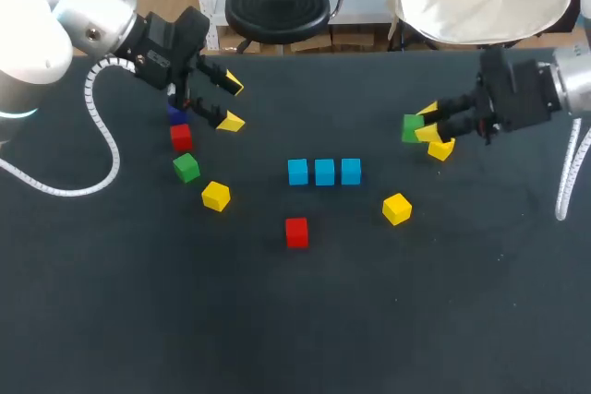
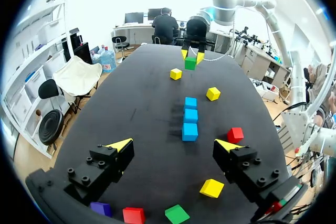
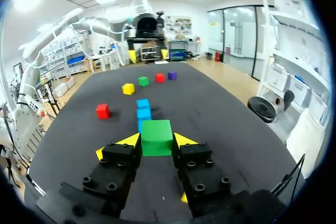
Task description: Place the blue cubes, place green cubes on the blue cubes, place the yellow cubes on the green cubes, then place the red cubes on the yellow cubes, and place purple cube on the red cubes.
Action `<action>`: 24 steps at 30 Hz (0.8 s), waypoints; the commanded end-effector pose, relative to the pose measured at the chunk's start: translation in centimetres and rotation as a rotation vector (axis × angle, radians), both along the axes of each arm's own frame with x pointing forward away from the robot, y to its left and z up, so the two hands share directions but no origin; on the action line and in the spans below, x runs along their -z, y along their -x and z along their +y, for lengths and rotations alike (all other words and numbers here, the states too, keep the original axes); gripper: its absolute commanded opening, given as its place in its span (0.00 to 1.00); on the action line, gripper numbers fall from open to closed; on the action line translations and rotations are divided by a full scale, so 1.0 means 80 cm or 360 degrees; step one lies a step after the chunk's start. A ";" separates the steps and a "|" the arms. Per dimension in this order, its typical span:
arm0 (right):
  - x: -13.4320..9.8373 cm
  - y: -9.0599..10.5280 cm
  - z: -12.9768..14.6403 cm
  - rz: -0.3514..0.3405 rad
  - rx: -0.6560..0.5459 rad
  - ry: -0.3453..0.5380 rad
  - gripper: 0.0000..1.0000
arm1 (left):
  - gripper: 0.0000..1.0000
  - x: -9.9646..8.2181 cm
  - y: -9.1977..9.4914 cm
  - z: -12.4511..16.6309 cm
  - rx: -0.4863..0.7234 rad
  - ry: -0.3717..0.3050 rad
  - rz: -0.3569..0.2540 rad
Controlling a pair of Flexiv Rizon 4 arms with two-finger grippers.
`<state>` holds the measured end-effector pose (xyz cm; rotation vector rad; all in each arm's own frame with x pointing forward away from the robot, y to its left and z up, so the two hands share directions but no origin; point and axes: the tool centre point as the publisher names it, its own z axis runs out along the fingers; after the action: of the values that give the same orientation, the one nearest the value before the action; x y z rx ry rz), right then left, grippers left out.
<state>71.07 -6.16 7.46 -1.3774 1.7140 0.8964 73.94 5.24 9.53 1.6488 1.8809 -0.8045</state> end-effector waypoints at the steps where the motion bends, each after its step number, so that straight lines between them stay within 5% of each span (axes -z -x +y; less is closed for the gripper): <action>1: -0.009 -0.011 0.029 -0.0004 -0.0036 -0.0008 0.00 | 1.00 0.000 0.001 0.001 -0.0003 0.0001 -0.0004; 13: 0.009 -0.010 0.063 0.0034 -0.0135 -0.0208 0.00 | 1.00 0.000 0.001 0.001 -0.0003 0.0001 -0.0004; 24: 0.013 -0.006 0.081 0.0076 -0.0201 -0.0212 0.00 | 1.00 0.000 0.001 0.001 -0.0003 0.0001 -0.0004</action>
<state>71.37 0.35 6.41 -1.3947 1.5859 1.0980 73.94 5.25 9.53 1.6485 1.8812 -0.8045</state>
